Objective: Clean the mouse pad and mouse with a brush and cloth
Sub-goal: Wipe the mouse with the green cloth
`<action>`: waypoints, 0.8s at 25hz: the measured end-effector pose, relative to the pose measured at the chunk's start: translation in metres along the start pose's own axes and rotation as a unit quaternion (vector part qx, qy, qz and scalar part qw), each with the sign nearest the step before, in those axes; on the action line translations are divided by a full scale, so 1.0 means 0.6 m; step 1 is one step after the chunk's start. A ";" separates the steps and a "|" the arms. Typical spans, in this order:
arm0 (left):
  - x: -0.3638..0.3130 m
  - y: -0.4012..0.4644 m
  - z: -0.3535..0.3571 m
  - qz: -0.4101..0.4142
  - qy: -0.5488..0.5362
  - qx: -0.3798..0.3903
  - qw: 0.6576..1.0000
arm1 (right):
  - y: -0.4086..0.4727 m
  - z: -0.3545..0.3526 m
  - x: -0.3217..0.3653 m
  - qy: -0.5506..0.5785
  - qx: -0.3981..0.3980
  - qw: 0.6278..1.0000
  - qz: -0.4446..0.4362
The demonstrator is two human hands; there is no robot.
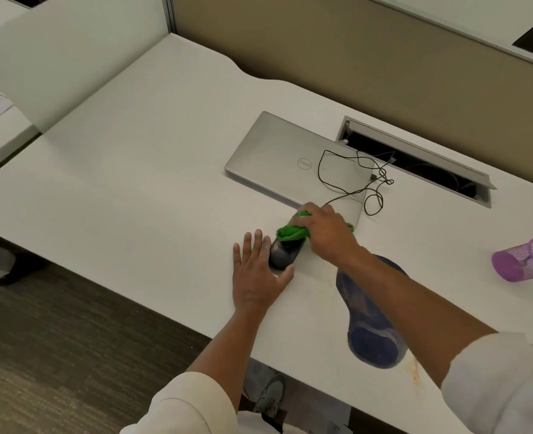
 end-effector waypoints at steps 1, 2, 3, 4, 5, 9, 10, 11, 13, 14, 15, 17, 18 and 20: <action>-0.001 0.000 0.000 0.000 -0.001 0.001 1.000 | 0.000 0.007 0.018 -0.030 -0.014 0.999 0.002; -0.001 0.000 0.000 -0.001 -0.002 0.001 1.000 | -0.004 0.015 0.033 -0.056 -0.026 0.998 -0.001; -0.001 0.001 0.000 -0.002 -0.002 0.001 1.000 | -0.010 0.024 0.043 -0.077 -0.035 0.996 -0.005; -0.001 0.001 0.000 -0.003 -0.001 0.002 1.000 | -0.019 0.032 0.049 -0.094 -0.044 0.994 -0.014; -0.001 0.001 0.000 -0.004 -0.001 0.003 1.000 | -0.030 0.039 0.050 -0.103 -0.051 0.993 -0.028; 0.000 0.002 0.002 0.001 -0.002 0.002 1.000 | -0.071 0.047 0.020 -0.137 -0.044 0.985 -0.096; 0.000 0.002 0.002 0.002 -0.002 0.001 1.000 | -0.074 0.040 0.006 -0.142 -0.046 0.985 -0.086; 0.001 0.002 0.003 0.002 -0.001 -0.002 1.000 | -0.072 0.032 -0.006 -0.138 -0.055 0.987 -0.059; 0.002 0.002 0.005 -0.001 0.005 -0.006 1.000 | -0.056 0.014 -0.018 -0.128 -0.083 0.988 0.009; 0.002 0.002 0.006 -0.002 0.007 -0.007 1.000 | -0.044 0.006 -0.013 -0.127 -0.095 0.987 0.033; 0.003 0.002 0.006 -0.003 0.008 -0.007 1.000 | -0.031 0.001 -0.003 -0.130 -0.099 0.986 0.045; 0.003 0.003 0.007 -0.003 0.005 -0.008 1.000 | -0.010 0.006 0.029 -0.139 -0.084 0.986 0.037; 0.003 0.003 0.007 -0.002 0.003 -0.009 1.000 | -0.006 0.019 0.047 -0.143 -0.071 0.987 0.023; 0.002 0.005 0.007 -0.002 -0.004 -0.010 1.000 | -0.015 0.051 0.071 -0.143 -0.054 0.988 -0.001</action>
Point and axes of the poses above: each hand's wrist, its own y-axis towards the middle knuckle, its own z-axis out of the palm, x = y × z, the point moved 2 cm from there along y, towards the middle knuckle, and after that the axes turned 10 degrees about x, right-handed, at the moved point
